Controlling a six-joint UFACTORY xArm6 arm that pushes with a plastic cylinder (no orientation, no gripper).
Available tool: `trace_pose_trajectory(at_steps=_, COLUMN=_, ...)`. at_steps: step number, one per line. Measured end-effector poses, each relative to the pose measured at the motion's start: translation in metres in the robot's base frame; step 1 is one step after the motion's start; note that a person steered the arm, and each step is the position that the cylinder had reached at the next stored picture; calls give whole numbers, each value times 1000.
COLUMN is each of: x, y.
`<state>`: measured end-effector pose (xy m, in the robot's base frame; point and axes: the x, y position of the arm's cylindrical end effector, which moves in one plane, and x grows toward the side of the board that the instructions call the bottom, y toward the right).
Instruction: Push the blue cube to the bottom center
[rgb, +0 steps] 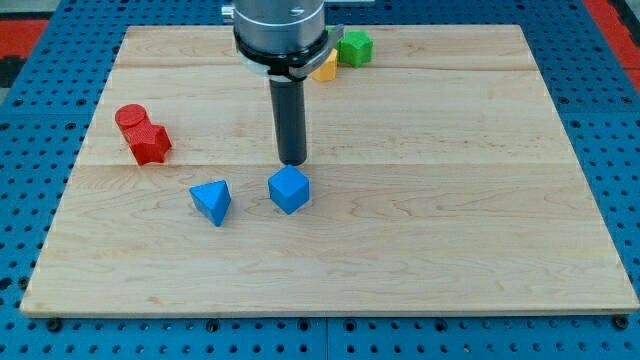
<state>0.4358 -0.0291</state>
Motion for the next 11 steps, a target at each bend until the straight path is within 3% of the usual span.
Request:
trace_pose_trajectory(at_steps=5, x=24, y=-12)
trace_pose_trajectory(at_steps=9, x=86, y=-8)
trace_pose_trajectory(at_steps=10, x=86, y=-8)
trace_pose_trajectory(at_steps=11, x=49, y=-9)
